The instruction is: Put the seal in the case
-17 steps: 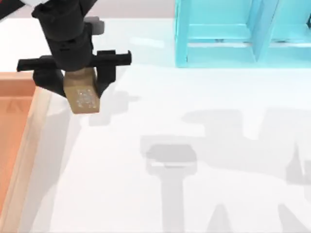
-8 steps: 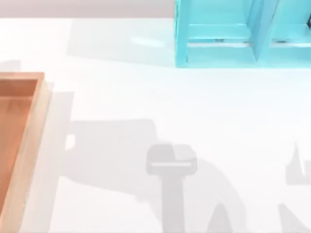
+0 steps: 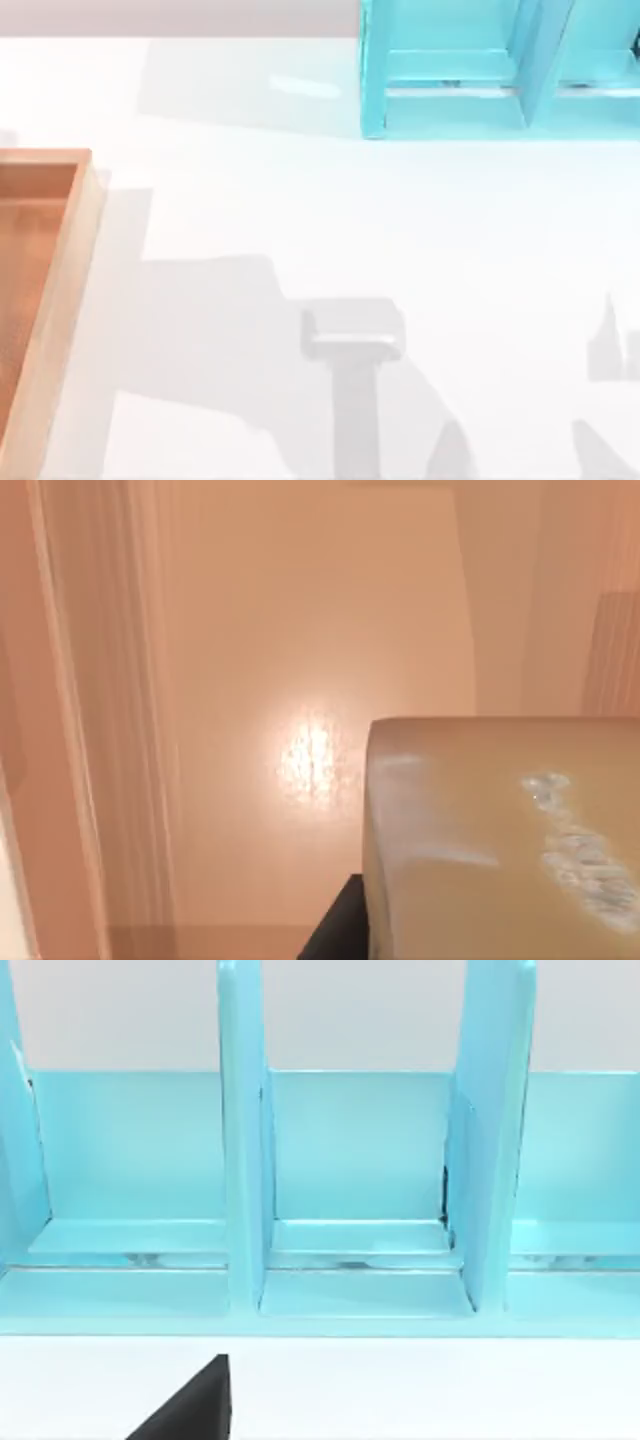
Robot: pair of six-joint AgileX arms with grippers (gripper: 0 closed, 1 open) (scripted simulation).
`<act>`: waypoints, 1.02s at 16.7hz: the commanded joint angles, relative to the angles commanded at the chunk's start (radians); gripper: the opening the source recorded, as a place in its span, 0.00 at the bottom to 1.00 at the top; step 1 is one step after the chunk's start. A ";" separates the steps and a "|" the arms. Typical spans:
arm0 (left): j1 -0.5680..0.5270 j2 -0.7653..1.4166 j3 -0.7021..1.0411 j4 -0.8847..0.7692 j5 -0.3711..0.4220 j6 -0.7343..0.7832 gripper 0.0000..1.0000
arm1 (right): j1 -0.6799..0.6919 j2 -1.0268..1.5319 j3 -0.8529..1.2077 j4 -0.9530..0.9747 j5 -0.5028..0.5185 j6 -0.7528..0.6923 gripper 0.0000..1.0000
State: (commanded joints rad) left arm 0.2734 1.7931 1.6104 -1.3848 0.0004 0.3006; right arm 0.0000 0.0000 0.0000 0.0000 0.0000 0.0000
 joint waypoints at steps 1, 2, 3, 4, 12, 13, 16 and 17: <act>0.002 0.002 -0.014 0.013 0.000 -0.001 0.00 | 0.000 0.000 0.000 0.000 0.000 0.000 1.00; 0.003 0.005 -0.037 0.034 0.001 -0.002 0.00 | 0.000 0.000 0.000 0.000 0.000 0.000 1.00; 0.004 0.008 -0.066 0.061 0.002 -0.002 0.00 | 0.000 0.000 0.000 0.000 0.000 0.000 1.00; 0.005 0.010 -0.100 0.095 0.002 -0.002 0.00 | 0.000 0.000 0.000 0.000 0.000 0.000 1.00; 0.007 0.015 -0.236 0.249 0.002 0.004 0.00 | 0.000 0.000 0.000 0.000 0.000 0.000 1.00; 0.007 0.015 -0.236 0.249 0.002 0.004 0.00 | 0.000 0.000 0.000 0.000 0.000 0.000 1.00; 0.007 0.015 -0.236 0.249 0.002 0.004 0.23 | 0.000 0.000 0.000 0.000 0.000 0.000 1.00; 0.007 0.015 -0.236 0.249 0.002 0.004 0.30 | 0.000 0.000 0.000 0.000 0.000 0.000 1.00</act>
State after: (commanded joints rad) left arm 0.2803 1.8079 1.3741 -1.1361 0.0020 0.3043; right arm 0.0000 0.0000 0.0000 0.0000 0.0000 0.0000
